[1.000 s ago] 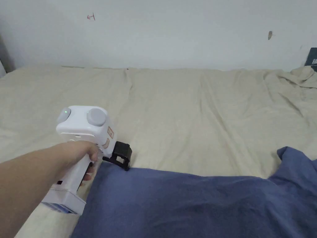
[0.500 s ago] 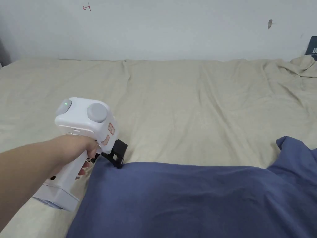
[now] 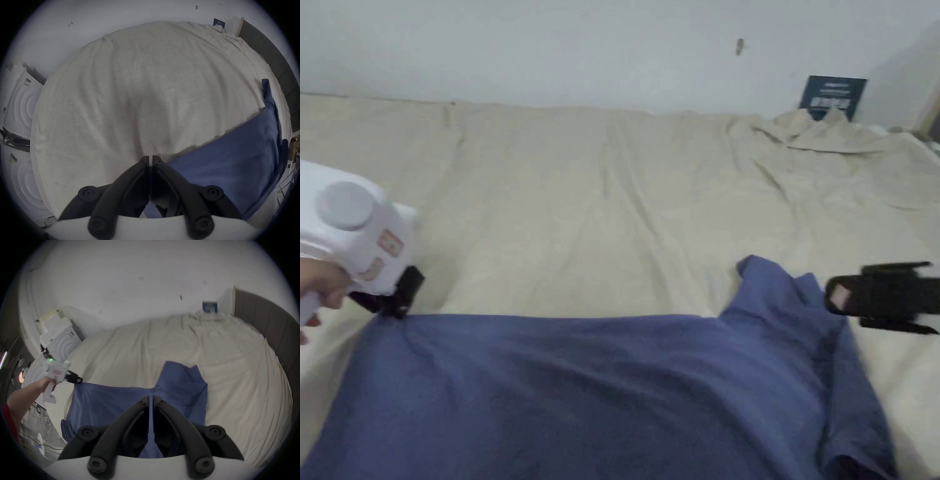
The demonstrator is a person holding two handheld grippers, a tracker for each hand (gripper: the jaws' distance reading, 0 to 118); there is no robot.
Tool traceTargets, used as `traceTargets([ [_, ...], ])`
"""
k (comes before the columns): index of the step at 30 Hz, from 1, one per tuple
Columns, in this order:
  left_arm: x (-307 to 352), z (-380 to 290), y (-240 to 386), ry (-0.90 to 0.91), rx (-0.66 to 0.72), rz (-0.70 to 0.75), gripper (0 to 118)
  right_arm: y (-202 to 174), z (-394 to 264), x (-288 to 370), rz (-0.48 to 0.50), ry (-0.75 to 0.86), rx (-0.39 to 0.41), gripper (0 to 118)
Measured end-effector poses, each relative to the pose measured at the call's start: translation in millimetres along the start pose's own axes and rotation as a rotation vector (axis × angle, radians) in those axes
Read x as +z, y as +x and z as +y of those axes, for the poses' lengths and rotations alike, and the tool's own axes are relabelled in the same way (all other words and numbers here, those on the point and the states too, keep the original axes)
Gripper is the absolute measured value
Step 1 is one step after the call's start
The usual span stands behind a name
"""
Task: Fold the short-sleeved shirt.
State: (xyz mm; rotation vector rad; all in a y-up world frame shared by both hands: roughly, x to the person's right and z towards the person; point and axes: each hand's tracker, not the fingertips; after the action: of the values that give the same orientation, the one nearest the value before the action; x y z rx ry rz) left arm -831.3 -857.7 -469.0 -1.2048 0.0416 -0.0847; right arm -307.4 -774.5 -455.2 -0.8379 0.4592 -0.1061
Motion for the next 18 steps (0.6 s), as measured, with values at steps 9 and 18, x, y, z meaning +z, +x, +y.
traceTargets([
  [9,13.7,-11.6,17.7,0.043,-0.004,-0.033,1,59.8,64.9,-118.0,-0.272,-0.329,0.002,79],
  [18,1.9,-20.3,14.1,0.025,-0.022,-0.015,1,97.4,35.1,-174.1,-0.447,-0.46,-0.082,104],
])
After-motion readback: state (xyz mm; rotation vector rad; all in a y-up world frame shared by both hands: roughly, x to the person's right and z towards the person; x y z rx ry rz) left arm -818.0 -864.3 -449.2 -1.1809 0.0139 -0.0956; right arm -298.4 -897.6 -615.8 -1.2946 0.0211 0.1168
